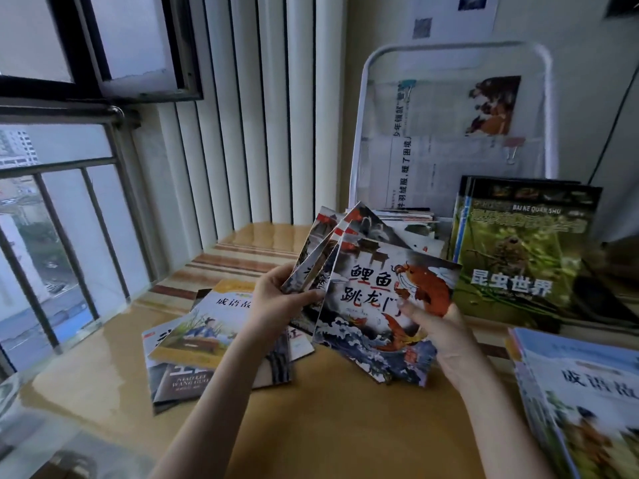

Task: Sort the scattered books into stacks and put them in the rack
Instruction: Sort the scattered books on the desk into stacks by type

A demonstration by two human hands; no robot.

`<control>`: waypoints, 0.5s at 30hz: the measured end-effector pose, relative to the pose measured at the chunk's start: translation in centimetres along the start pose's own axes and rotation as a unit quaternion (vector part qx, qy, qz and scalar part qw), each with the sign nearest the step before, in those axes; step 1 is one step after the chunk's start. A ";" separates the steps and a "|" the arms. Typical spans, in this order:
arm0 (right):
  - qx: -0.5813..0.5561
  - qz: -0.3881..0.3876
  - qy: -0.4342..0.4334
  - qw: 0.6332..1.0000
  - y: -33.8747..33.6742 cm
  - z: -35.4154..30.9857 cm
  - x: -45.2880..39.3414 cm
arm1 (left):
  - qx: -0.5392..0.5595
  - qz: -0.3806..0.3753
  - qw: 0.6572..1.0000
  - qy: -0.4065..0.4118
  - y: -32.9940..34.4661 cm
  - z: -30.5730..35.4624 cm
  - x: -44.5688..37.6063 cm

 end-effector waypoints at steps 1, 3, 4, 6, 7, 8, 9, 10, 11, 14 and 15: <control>0.007 0.015 -0.005 1.000 -0.3 0.2 -0.3 | -0.021 0.017 0.999 0.017 0.3 0.0 0.0; 0.020 0.049 -0.015 0.998 -0.9 0.2 -0.6 | -0.042 0.031 0.998 0.028 0.6 -0.6 0.0; 0.013 0.056 -0.021 0.998 -0.9 0.0 -0.6 | -0.042 0.020 0.999 0.023 0.8 -1.3 -0.1; -0.013 0.060 -0.035 0.997 -0.9 -0.6 -0.7 | -0.032 -0.021 0.999 -0.008 1.2 -2.3 0.0; -0.028 0.058 -0.043 0.997 -1.1 -0.8 -0.7 | -0.025 -0.037 0.998 -0.037 1.4 -2.9 0.0; -0.036 0.054 -0.050 0.997 -1.1 -1.0 -0.8 | -0.018 -0.050 0.997 -0.057 1.5 -3.2 0.0; -0.038 0.046 -0.058 0.997 -1.1 -1.2 -0.8 | -0.010 -0.056 0.996 -0.067 1.6 -3.3 0.2; -0.030 0.041 -0.067 0.996 -1.1 -1.4 -0.8 | 0.000 -0.062 0.996 -0.069 1.7 -3.2 0.3; -0.022 0.037 -0.072 0.996 -1.1 -1.4 -0.9 | 0.005 -0.062 0.996 -0.065 1.7 -3.1 0.3; 0.001 0.043 -0.068 0.997 -1.2 -0.8 -0.9 | 0.009 -0.057 0.997 -0.048 1.5 -2.8 0.3; 0.004 0.047 -0.066 0.997 -1.2 -0.6 -0.9 | 0.020 -0.058 0.997 -0.048 1.3 -2.9 0.2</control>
Point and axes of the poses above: each hand's wrist, its own x-axis away from the middle knuckle, its own y-axis out of the palm, z = x × y, the point moved 8 cm from there along -x, towards the middle knuckle, and after that the axes turned 15 degrees about z, right-handed, at the moved point
